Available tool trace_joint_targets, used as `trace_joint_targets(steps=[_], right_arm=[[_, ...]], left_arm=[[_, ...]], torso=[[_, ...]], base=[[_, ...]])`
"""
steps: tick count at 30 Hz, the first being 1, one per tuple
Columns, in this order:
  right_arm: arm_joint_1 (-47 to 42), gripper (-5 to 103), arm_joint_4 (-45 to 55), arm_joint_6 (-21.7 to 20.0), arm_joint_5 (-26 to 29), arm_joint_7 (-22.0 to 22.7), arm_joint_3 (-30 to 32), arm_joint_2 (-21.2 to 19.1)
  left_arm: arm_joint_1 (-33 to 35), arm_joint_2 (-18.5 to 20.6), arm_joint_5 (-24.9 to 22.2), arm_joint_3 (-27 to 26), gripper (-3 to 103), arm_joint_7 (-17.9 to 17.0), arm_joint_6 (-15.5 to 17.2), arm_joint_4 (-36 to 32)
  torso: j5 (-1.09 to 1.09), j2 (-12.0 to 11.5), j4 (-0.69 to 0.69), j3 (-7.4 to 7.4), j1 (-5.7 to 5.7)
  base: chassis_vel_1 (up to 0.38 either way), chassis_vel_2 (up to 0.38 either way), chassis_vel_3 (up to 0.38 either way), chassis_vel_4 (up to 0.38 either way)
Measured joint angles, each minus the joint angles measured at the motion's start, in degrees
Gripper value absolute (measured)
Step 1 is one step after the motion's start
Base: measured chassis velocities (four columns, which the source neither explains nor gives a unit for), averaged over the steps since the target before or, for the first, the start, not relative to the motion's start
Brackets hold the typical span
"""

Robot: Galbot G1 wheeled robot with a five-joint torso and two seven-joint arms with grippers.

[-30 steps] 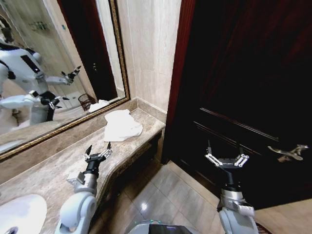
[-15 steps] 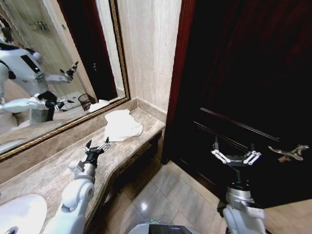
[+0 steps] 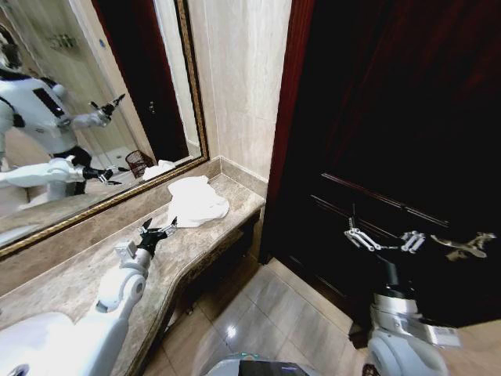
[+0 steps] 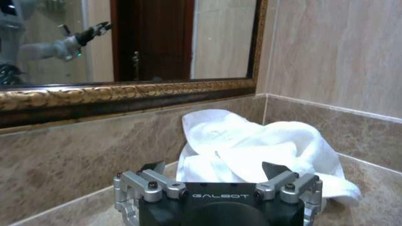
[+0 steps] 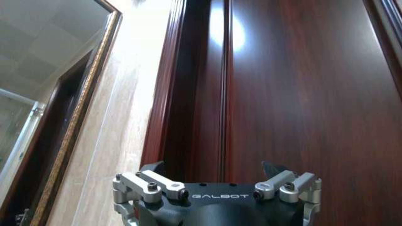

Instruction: Discard the used towel into the hamper.

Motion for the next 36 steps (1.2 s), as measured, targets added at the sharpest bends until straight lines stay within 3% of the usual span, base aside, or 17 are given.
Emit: trace_joint_targets(steps=[4,7,19,36], right_arm=[[0.4,100,-0.6,0.1,-0.1,0.0,-0.3,-0.5],[1.8,100,-2.2,-0.1,-0.1,-0.2,-0.8,-1.6],[1.1,100,-3.1,0.6,-1.4,-0.3,-0.4,-1.3],[0.2,100,-5.2,1.5,-2.3,-0.4,0.3,-1.5]], left_arm=[[-0.9,1.9,-0.4,0.7,100,0.9,0.0,1.2],[-2.5,4.6,-2.2,1.7,100,3.2,0.6,3.0],[-10.9,5.6,-3.2,8.7,100,4.3,2.4,8.8],[-27.5,5.3,-4.9,20.9,100,5.8,2.2,24.2]], torso=[[0.0,0.0,-0.03,0.0,0.0],[0.04,0.0,0.02,0.0,0.0],[0.02,0.0,-0.01,-0.01,0.0],[0.03,0.0,-0.01,0.0,0.0]], base=[[0.0,0.0,0.0,0.0],[0.0,0.0,0.0,0.0],[0.0,0.0,0.0,0.0],[0.0,0.0,0.0,0.0]])
